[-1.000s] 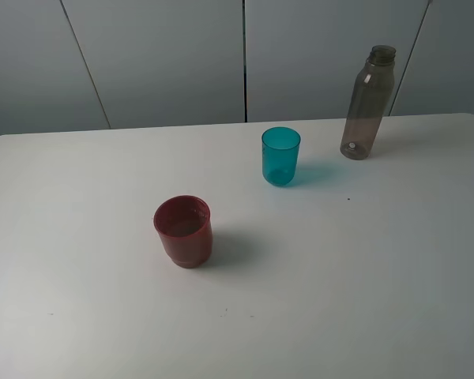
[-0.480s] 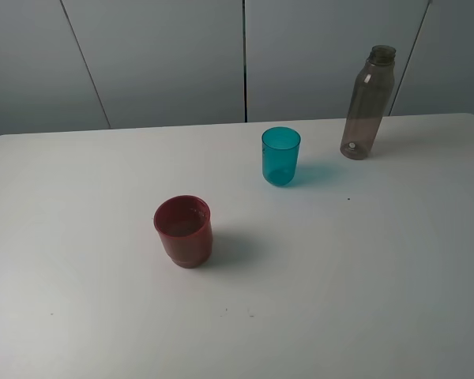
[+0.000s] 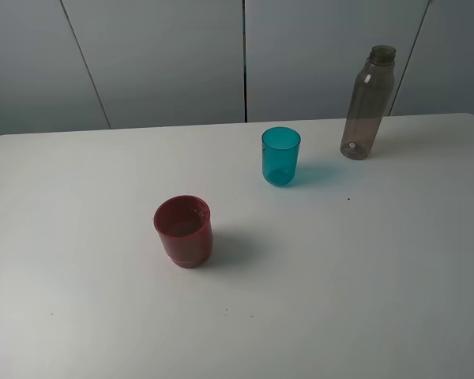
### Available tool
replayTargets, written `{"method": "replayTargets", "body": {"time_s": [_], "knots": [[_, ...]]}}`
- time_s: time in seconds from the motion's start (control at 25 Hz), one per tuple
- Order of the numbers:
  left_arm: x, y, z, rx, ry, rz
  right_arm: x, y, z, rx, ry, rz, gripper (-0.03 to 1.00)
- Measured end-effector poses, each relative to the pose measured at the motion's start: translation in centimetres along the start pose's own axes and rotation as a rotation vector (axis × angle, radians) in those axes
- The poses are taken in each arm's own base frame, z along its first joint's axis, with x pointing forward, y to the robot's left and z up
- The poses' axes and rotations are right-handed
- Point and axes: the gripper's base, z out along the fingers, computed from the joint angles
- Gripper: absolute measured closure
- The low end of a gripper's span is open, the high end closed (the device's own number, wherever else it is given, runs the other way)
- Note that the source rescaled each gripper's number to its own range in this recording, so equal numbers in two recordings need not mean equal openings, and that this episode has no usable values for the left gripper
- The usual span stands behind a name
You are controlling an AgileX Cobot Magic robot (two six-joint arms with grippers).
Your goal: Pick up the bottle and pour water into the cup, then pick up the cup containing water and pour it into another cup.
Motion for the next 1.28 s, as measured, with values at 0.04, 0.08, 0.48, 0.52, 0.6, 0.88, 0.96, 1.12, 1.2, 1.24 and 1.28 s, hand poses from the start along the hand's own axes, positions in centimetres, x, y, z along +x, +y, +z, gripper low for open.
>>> {"method": "replayTargets", "body": {"time_s": [0.04, 0.08, 0.48, 0.52, 0.6, 0.88, 0.96, 1.12, 1.2, 1.24, 1.28], "knots": [[0.00, 0.00, 0.00, 0.000, 0.000, 0.000, 0.00, 0.00, 0.00, 0.000, 0.000, 0.000, -0.03], [0.00, 0.00, 0.00, 0.000, 0.000, 0.000, 0.00, 0.00, 0.00, 0.000, 0.000, 0.000, -0.03], [0.00, 0.00, 0.00, 0.000, 0.000, 0.000, 0.00, 0.00, 0.00, 0.000, 0.000, -0.001, -0.03], [0.00, 0.00, 0.00, 0.000, 0.000, 0.000, 0.00, 0.00, 0.00, 0.000, 0.000, -0.001, -0.03], [0.00, 0.00, 0.00, 0.000, 0.000, 0.000, 0.00, 0.00, 0.00, 0.000, 0.000, -0.001, -0.03], [0.00, 0.00, 0.00, 0.000, 0.000, 0.000, 0.00, 0.00, 0.00, 0.000, 0.000, -0.001, -0.03], [0.00, 0.00, 0.00, 0.000, 0.000, 0.000, 0.00, 0.00, 0.00, 0.000, 0.000, -0.001, -0.03], [0.00, 0.00, 0.00, 0.000, 0.000, 0.000, 0.00, 0.00, 0.00, 0.000, 0.000, -0.001, -0.03], [0.00, 0.00, 0.00, 0.000, 0.000, 0.000, 0.00, 0.01, -0.01, 0.009, 0.000, 0.004, -0.03], [0.00, 0.00, 0.00, 0.000, 0.000, 0.000, 0.01, 0.02, -0.01, 0.020, 0.000, 0.010, -0.03], [0.00, 0.00, 0.00, 0.000, 0.000, 0.000, 0.01, 0.03, -0.02, 0.033, 0.000, 0.017, -0.03]]}}
